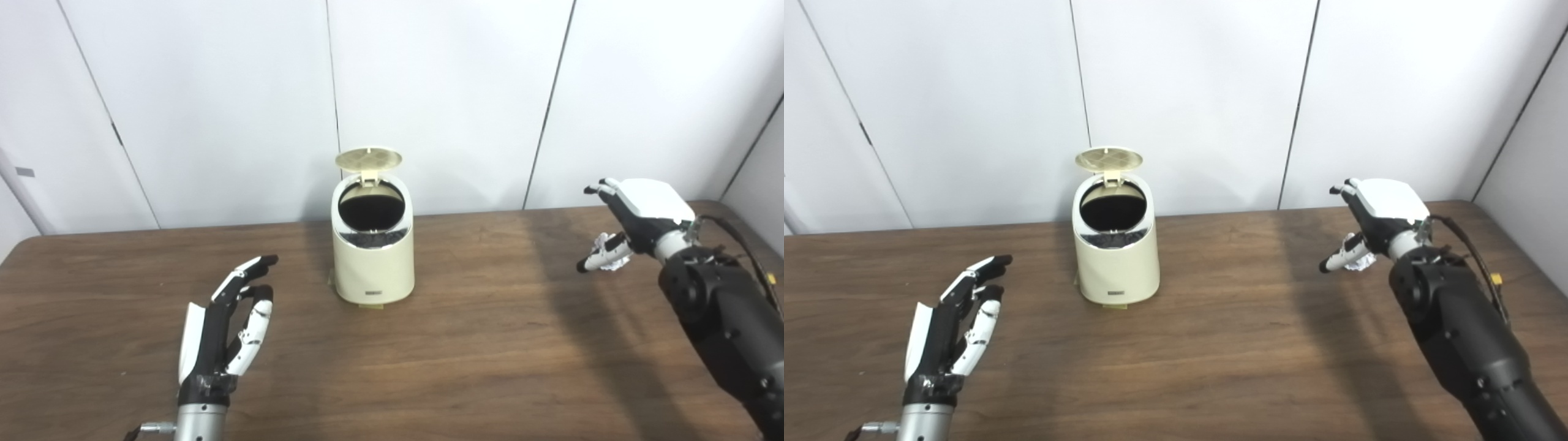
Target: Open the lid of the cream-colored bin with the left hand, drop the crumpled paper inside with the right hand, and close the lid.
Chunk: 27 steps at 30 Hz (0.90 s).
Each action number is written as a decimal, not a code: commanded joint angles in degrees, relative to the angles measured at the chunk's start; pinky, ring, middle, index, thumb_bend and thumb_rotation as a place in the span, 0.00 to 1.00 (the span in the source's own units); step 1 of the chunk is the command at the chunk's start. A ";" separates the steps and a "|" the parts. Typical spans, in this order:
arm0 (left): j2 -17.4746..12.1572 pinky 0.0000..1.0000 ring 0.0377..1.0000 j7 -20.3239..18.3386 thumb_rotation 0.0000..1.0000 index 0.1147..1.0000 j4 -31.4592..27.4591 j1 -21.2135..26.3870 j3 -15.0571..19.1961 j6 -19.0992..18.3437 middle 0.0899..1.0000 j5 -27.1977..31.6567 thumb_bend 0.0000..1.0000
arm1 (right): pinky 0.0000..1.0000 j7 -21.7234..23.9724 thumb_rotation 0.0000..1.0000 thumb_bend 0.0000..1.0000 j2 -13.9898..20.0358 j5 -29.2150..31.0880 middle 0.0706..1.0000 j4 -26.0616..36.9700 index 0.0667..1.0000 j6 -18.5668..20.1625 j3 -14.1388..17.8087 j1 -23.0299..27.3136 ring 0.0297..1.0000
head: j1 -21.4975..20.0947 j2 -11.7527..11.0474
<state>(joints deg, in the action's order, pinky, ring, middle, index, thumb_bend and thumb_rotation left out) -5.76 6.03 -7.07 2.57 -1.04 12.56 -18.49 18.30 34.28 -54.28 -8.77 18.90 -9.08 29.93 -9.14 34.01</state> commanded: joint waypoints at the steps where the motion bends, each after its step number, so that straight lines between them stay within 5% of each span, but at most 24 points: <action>1: -0.23 0.72 0.81 0.74 0.77 0.78 -0.52 1.40 0.31 2.03 0.81 -0.15 0.30 | 0.72 -0.57 0.31 1.00 2.03 0.13 0.94 -0.98 0.87 1.24 0.62 3.90 0.91 | -0.04 0.07; 15: -0.27 0.72 0.81 0.45 0.75 0.78 -0.74 1.63 0.50 1.31 0.81 0.05 0.30 | 0.74 -0.97 0.32 0.98 3.64 3.47 0.94 -8.57 0.84 0.88 -1.06 4.87 0.95 | -0.49 0.12; 27: -0.25 0.71 0.80 1.47 0.76 0.77 0.01 1.82 0.24 2.92 0.80 -1.76 0.31 | 0.64 0.46 0.30 0.96 4.18 7.59 0.95 -10.69 0.87 1.55 -1.58 5.64 0.87 | -0.36 0.24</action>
<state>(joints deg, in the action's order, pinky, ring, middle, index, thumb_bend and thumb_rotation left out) -5.88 6.33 -6.16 2.61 -0.86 12.81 -19.61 19.60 36.24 -47.17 -19.98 20.28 -11.37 32.37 -9.49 34.19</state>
